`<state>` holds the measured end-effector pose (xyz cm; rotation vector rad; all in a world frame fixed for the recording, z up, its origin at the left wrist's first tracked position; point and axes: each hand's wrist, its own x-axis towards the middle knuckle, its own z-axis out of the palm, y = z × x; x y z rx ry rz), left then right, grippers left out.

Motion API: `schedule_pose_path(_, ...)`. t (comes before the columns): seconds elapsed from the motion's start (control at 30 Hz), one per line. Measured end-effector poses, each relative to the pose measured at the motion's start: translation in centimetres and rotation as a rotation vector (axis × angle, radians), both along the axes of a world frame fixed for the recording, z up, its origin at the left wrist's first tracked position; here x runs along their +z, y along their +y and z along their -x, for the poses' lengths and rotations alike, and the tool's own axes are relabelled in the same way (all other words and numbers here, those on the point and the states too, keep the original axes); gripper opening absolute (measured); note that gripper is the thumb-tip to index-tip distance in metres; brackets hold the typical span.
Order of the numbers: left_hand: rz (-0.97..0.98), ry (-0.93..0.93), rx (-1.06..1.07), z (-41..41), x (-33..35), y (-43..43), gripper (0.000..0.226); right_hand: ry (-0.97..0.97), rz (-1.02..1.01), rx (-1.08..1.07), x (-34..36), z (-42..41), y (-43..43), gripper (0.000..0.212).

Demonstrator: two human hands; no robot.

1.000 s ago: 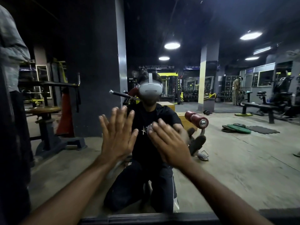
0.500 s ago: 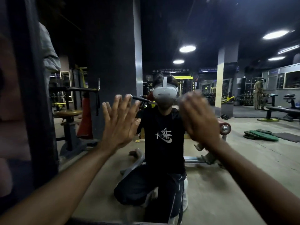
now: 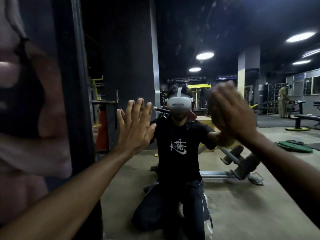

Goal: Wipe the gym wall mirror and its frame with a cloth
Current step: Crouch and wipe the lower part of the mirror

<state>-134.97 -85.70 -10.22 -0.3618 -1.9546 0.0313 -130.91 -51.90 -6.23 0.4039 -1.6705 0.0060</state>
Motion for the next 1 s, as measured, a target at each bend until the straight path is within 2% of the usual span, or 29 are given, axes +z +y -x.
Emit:
schedule_pose_path(0.07, 0.011, -0.023, 0.006, -0.1, 0.4, -0.1, 0.076, 0.004, 0.431, 0.017, 1.4, 0.0, -0.1, 0.052)
schedule_pose_path(0.1, 0.011, -0.022, 0.013, -0.2, 0.5, 0.0, 0.076, -0.006, 0.569, 0.025, 1.8, 0.0, -1.2, 0.053)
schedule_pose_path(0.13, 0.013, -0.029, 0.022, -0.2, 0.5, 0.0, 0.076, -0.013, 0.593, 0.033, 1.7, 0.5, -2.9, 0.055)
schedule_pose_path(0.2, 0.003, -0.042, 0.015, 0.1, 0.3, 0.0, 0.076, -0.021, 0.353, 0.052, 0.2, 1.2, -5.9, 0.056)
schedule_pose_path(0.27, -0.011, -0.059, -0.003, 0.3, 0.1, -0.2, 0.075, -0.065, -0.068, 0.041, -2.4, 2.1, -7.0, 0.054)
schedule_pose_path(0.33, -0.019, -0.052, -0.017, 0.2, -0.5, -0.3, 0.074, -0.063, -0.472, -0.001, -3.7, 2.2, -5.2, 0.052)
schedule_pose_path(0.37, -0.014, -0.032, -0.032, 0.0, -0.9, -0.1, 0.072, -0.049, -0.552, -0.016, -3.9, 2.2, -3.6, 0.052)
schedule_pose_path(0.4, -0.005, -0.007, -0.06, -0.2, -1.5, 0.0, 0.07, -0.031, -0.505, -0.02, -4.1, 2.2, -2.2, 0.051)
schedule_pose_path(0.43, 0.017, 0.018, -0.102, -0.4, -2.4, 0.4, 0.068, -0.006, -0.34, -0.01, -4.7, 2.1, -1.1, 0.05)
schedule_pose_path(0.5, 0.109, 0.067, -0.164, -0.6, -5.0, 1.5, 0.065, 0.043, 0.142, 0.035, -7.1, 1.7, -1.4, 0.051)
schedule_pose_path(0.53, 0.153, 0.07, -0.166, -0.6, -6.7, 2.3, 0.065, 0.061, 0.312, 0.047, -9.0, 1.6, -2.8, 0.053)
schedule_pose_path(0.57, 0.179, 0.066, -0.155, -0.5, -8.0, 3.0, 0.066, 0.073, 0.37, 0.051, -10.7, 1.6, -4.5, 0.055)
schedule_pose_path(0.6, 0.178, 0.057, -0.143, -0.4, -9.2, 3.6, 0.068, 0.058, 0.31, 0.059, -12.7, 1.8, -5.8, 0.057)
schedule_pose_path(0.67, 0.148, 0.058, -0.118, -0.1, -10.3, 4.1, 0.071, -0.003, -0.035, 0.089, -15.6, 1.7, -6.7, 0.057)
schedule_pose_path(0.73, 0.156, 0.074, -0.108, 0.2, -10.5, 4.0, 0.072, -0.044, -0.366, 0.074, -16.1, 1.2, -4.1, 0.055)
schedule_pose_path(0.77, 0.166, 0.085, -0.116, 0.5, -10.5, 3.9, 0.072, -0.05, -0.409, 0.063, -15.9, 0.9, -2.7, 0.054)
schedule_pose_path(0.8, 0.168, 0.095, -0.126, 0.6, -10.4, 3.8, 0.072, -0.04, -0.347, 0.046, -15.9, 0.9, -1.1, 0.055)
schedule_pose_path(0.83, 0.164, 0.096, -0.138, 0.8, -10.3, 3.9, 0.071, -0.01, -0.188, 0.016, -15.9, 0.9, 0.3, 0.055)
schedule_pose_path(0.93, 0.103, 0.115, -0.161, 1.2, -11.2, 4.7, 0.069, 0.07, 0.397, -0.109, -17.8, 1.3, 1.5, 0.056)
schedule_pose_path(1.0, 0.03, 0.12, -0.154, 1.3, -12.9, 4.6, 0.068, 0.07, 0.544, -0.086, -19.5, 1.8, -2.0, 0.051)
